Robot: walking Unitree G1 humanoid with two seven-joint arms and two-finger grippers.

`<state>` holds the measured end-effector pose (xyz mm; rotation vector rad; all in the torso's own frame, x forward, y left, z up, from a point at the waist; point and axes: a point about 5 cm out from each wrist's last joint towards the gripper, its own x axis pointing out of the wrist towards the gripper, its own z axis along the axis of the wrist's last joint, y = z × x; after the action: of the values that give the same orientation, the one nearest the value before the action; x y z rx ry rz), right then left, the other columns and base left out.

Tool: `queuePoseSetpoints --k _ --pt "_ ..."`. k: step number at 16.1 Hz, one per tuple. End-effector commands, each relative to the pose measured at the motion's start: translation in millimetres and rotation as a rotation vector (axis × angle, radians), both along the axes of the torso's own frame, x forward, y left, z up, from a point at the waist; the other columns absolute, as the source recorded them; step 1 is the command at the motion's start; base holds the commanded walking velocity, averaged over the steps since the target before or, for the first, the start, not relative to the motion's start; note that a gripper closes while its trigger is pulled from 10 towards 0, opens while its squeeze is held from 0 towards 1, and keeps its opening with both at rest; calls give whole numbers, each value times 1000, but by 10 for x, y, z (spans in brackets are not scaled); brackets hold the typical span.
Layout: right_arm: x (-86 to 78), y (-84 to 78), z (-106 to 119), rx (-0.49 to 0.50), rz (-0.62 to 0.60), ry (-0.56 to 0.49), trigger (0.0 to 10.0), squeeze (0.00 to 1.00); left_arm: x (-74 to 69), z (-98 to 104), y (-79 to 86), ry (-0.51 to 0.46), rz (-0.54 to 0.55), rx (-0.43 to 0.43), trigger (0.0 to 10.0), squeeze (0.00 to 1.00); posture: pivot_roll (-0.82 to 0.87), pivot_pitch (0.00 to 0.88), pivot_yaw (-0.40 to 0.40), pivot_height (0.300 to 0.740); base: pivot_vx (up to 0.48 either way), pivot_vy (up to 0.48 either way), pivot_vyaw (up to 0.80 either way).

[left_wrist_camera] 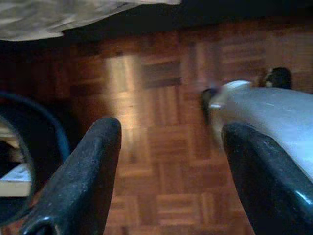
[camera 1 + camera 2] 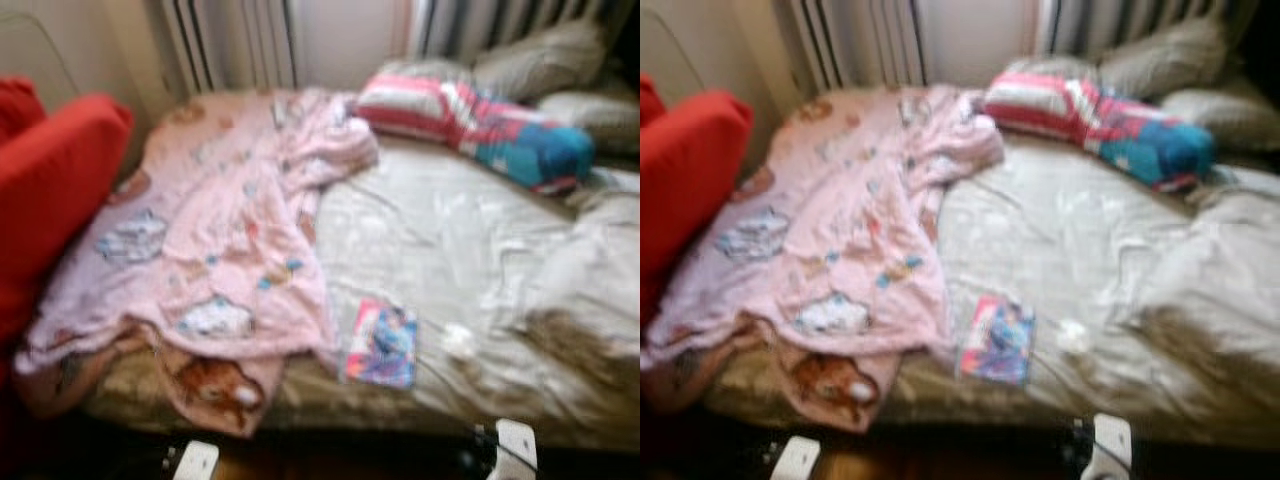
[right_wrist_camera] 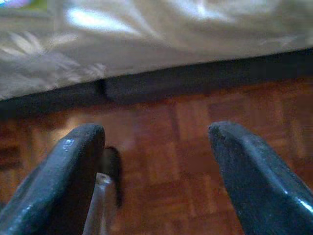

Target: Clean up the room

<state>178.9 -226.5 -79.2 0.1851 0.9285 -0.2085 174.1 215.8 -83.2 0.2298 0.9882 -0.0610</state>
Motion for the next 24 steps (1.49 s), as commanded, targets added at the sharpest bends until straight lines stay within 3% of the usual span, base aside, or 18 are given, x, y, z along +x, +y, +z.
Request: queuePoseSetpoints --k 1,6,11,12,13,14,15,16,20,24 --pt "-68 20 -37 12 -17 17 10000 0 -117 -38 69 31 24 5 10000 0 52 142 -2 740 0 0 0" --pt "-69 26 -36 15 -27 6 10000 0 -23 31 142 -47 80 -19 10000 0 57 152 -2 740 0 0 0" --pt "-3 8 15 -1 -59 -84 10000 0 481 358 161 -344 176 -75 10000 0 55 148 9 740 0 0 0" --pt "3 8 20 4 -69 -95 10000 0 518 391 173 -369 185 -84 10000 0 55 148 9 740 0 0 0" --pt "21 4 38 3 -77 -126 10000 0 680 547 231 -474 204 -101 10000 0 61 146 7 740 0 0 0" --pt "211 18 153 -10 -75 -228 10000 0 892 768 270 -598 177 -101 10000 0 57 146 7 740 0 0 0" --pt "336 32 231 -18 -67 -282 10000 0 931 810 270 -620 168 -100 10000 0 57 146 7 740 0 0 0" --pt "775 59 580 -58 -64 -493 10000 0 1167 1042 184 -730 115 -109 10000 0 55 147 7 740 0 0 0" --pt "1116 18 1001 -108 -58 -732 10000 0 1522 1458 -141 -935 41 -198 10000 0 35 140 -4 740 0 0 0" --pt "1242 7 1257 -169 -21 -878 10000 0 1602 1636 -240 -1034 -4 -233 10000 0 16 116 -13 740 0 0 0"
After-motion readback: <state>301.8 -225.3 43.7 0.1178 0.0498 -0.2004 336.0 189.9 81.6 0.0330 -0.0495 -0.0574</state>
